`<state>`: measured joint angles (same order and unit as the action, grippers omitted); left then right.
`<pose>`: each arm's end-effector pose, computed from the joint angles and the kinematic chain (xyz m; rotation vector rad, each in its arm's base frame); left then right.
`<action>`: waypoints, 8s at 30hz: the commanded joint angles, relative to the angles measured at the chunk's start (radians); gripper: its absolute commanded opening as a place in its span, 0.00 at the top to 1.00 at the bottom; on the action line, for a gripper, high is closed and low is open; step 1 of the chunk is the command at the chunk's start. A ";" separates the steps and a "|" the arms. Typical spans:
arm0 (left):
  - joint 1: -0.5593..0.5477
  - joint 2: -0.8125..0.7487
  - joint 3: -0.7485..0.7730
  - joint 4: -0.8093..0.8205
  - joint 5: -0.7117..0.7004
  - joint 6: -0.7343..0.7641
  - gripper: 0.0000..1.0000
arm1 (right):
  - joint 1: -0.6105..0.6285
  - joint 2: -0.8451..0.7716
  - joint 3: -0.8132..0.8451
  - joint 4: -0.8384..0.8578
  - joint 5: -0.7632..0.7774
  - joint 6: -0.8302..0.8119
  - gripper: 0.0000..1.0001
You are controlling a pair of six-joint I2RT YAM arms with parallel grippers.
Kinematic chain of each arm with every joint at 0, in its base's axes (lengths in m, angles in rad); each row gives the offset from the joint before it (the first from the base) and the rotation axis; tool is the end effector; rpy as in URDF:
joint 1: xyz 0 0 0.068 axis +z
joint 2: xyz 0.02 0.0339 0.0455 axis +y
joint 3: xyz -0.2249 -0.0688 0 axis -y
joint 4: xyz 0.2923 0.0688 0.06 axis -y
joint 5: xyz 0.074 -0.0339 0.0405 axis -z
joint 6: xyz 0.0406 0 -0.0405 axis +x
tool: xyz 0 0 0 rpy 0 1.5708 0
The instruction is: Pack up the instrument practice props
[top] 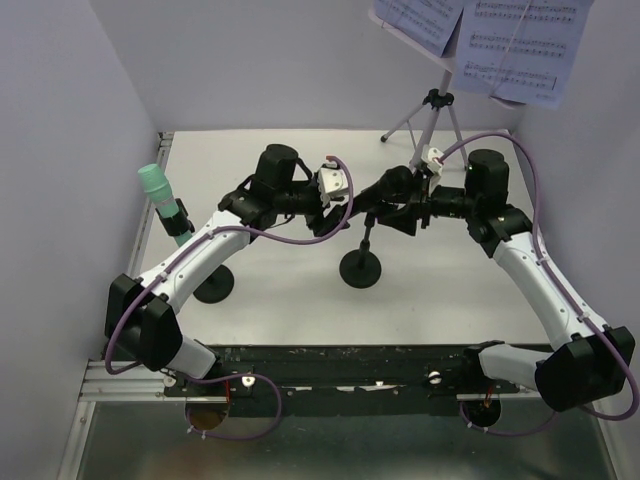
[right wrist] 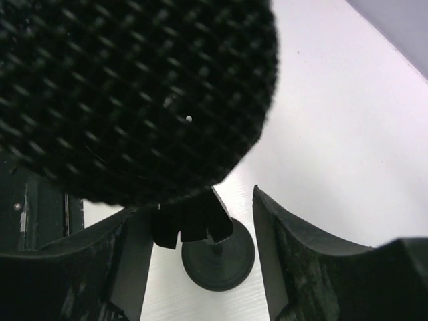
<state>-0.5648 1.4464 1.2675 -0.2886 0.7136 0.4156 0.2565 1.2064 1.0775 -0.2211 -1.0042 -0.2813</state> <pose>0.3100 -0.2279 0.2965 1.3179 1.5158 -0.8175 0.3080 0.1162 0.3127 -1.1012 1.4927 0.9356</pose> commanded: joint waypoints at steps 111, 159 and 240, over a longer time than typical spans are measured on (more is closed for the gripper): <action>0.034 -0.169 0.116 0.290 -0.065 -0.316 0.01 | 0.162 0.179 0.843 -0.315 0.610 0.067 1.00; 0.032 -0.173 0.098 0.141 -0.103 -0.224 0.01 | -0.651 0.255 -0.294 -0.463 1.063 -0.154 1.00; 0.031 0.120 -0.458 0.778 0.121 -0.408 0.06 | 0.133 0.274 0.650 -0.767 0.208 -0.308 0.34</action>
<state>-0.5320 1.5120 0.7982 0.4072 0.7673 0.0311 0.3752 1.4605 1.7042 -0.9874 -0.8177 -0.5457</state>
